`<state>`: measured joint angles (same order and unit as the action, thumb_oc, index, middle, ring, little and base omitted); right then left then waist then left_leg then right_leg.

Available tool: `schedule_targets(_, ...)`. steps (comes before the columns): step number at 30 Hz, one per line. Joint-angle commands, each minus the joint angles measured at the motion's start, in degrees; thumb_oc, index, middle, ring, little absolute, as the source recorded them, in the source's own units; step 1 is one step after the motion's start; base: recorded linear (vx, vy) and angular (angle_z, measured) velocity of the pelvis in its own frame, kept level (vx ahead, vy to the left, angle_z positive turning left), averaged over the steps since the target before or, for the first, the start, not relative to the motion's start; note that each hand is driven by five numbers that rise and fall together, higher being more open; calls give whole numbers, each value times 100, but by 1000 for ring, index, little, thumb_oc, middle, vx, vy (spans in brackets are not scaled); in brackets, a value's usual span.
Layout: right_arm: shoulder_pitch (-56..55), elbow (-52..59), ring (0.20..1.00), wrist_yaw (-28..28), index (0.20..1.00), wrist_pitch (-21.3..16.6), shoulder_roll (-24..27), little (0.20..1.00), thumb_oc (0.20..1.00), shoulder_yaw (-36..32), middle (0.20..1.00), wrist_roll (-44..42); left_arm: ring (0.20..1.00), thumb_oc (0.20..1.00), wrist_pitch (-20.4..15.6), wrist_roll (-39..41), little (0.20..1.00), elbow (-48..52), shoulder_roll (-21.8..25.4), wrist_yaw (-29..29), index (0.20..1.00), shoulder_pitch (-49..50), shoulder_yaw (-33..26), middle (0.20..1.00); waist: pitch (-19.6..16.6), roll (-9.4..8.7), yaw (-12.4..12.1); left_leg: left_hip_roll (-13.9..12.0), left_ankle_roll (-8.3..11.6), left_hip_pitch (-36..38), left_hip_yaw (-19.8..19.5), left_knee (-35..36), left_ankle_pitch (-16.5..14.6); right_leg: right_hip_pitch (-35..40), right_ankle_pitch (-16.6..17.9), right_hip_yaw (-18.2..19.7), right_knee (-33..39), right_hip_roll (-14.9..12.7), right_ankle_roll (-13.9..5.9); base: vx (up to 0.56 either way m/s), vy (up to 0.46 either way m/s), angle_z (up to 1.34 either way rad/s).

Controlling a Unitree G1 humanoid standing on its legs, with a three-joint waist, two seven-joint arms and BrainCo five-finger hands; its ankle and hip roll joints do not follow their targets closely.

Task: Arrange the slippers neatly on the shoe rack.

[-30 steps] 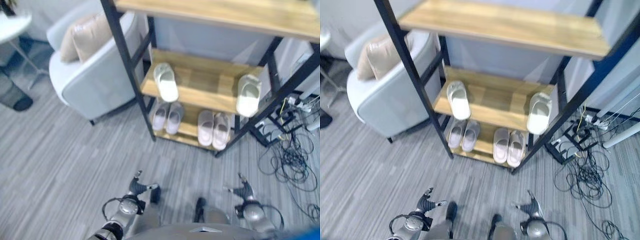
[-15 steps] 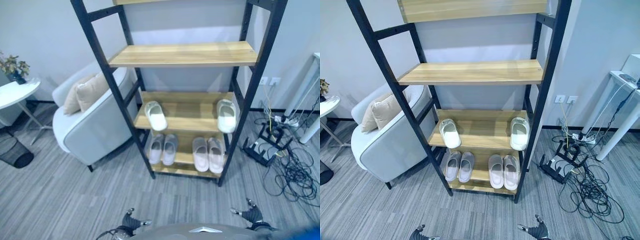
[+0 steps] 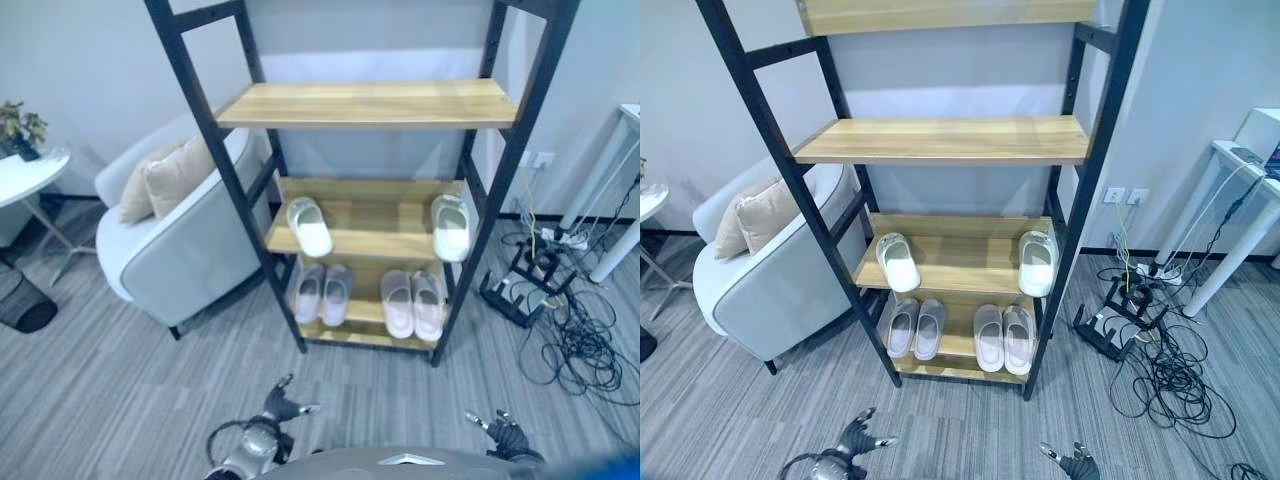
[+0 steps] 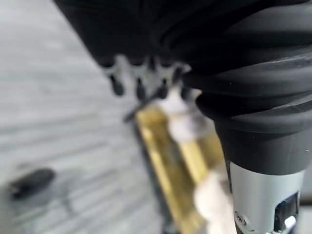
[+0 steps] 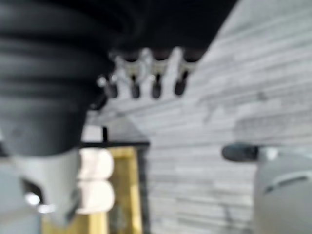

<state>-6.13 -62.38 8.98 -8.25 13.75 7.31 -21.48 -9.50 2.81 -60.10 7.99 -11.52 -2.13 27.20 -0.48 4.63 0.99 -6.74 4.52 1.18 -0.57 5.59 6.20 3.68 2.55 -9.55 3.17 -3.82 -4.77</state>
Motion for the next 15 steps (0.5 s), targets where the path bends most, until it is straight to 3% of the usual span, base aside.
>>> schedule_targets(1, 556, -114, 1000, -35, 1000, -110, -191, 1000, 1000, 67, 1000, -96, 1000, 1000, -103, -192, 1000, -46, 9, -38, 1000, -618, -59, 1000, 519, -384, -7, 190, 47, 66, 97, -59, -318, 221, -544, 236, -218, -188, -287, 63, 21, -11)
schedule_targets(5, 531, -109, 1000, -26, 1000, -78, -118, 1000, 1000, 110, 1000, 113, 1000, 1000, -93, -379, 1000, 68, 31, -63, 1000, -729, 30, 1000, 513, -391, 28, 207, 30, 141, 135, -59, -371, 293, -556, 262, -180, -217, -296, 61, 20, -4)
schedule_targets(9, 461, -17, 1000, -42, 1000, -50, -28, 1000, 1000, 26, 1000, 183, 1000, 1000, -111, -434, 1000, 1122, 300, 44, 1000, -885, 148, 1000, 545, -386, 61, 216, 22, 139, 137, -59, -397, 291, -553, 268, -153, -236, -323, 48, 25, 0)
schedule_targets(11, 354, 191, 1000, -76, 1000, -15, 61, 1000, 1000, -62, 1000, 223, 1000, 1000, -136, -432, 1000, 2105, 600, 151, 1000, -1145, 166, 1000, 606, -376, 101, 217, 26, 100, 150, -59, -397, 261, -553, 270, -139, -249, -336, 40, 34, 1)
schedule_targets(15, 230, 400, 1000, -128, 1000, 23, 135, 1000, 1000, -99, 1000, 344, 1000, 1000, -143, -416, 1000, 2766, 811, 136, 1000, -1548, 66, 1000, 714, -376, 149, 230, 26, 7, 149, -59, -396, 174, -542, 261, -124, -258, -343, -5, 25, -1)
